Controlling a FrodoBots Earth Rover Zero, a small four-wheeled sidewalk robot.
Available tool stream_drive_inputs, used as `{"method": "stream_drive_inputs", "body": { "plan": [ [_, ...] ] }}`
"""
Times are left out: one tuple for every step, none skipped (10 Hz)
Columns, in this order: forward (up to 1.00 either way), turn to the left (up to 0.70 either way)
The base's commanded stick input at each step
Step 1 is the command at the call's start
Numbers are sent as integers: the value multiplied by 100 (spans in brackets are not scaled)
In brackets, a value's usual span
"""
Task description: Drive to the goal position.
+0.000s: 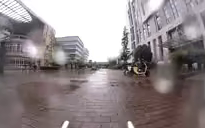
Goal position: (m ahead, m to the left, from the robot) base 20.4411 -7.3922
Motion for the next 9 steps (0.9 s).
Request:
{"method": "stream_drive_inputs", "body": {
  "plan": [
    [70,-14],
    [70,-14],
    [70,-12],
    [70,-2],
    [70,0],
    [70,0],
    [70,0],
    [70,0],
    [70,0]
  ]
}}
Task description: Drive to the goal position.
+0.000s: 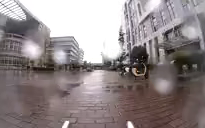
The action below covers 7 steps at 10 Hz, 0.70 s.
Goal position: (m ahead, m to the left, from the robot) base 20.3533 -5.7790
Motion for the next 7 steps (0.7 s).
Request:
{"method": "stream_drive_inputs", "body": {
  "plan": [
    [70,0],
    [70,0],
    [70,0],
    [70,0],
    [70,0],
    [70,0],
    [70,0]
  ]
}}
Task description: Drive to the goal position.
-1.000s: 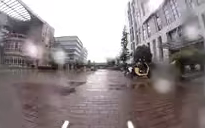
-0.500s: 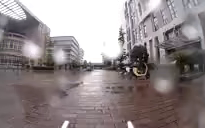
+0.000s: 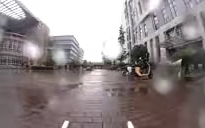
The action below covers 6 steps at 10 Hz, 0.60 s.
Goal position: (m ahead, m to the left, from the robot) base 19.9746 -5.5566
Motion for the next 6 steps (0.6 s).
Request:
{"method": "stream_drive_inputs", "body": {
  "plan": [
    [70,0],
    [70,0],
    [70,0],
    [70,0],
    [70,0],
    [70,0]
  ]
}}
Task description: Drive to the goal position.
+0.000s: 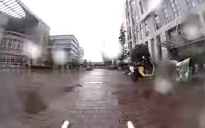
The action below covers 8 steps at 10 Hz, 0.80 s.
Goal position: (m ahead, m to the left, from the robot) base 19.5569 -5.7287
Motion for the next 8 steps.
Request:
{"method": "stream_drive_inputs", "body": {
  "plan": [
    [70,0],
    [70,0],
    [70,0],
    [70,0],
    [70,0],
    [70,0],
    [70,0],
    [70,0]
  ]
}}
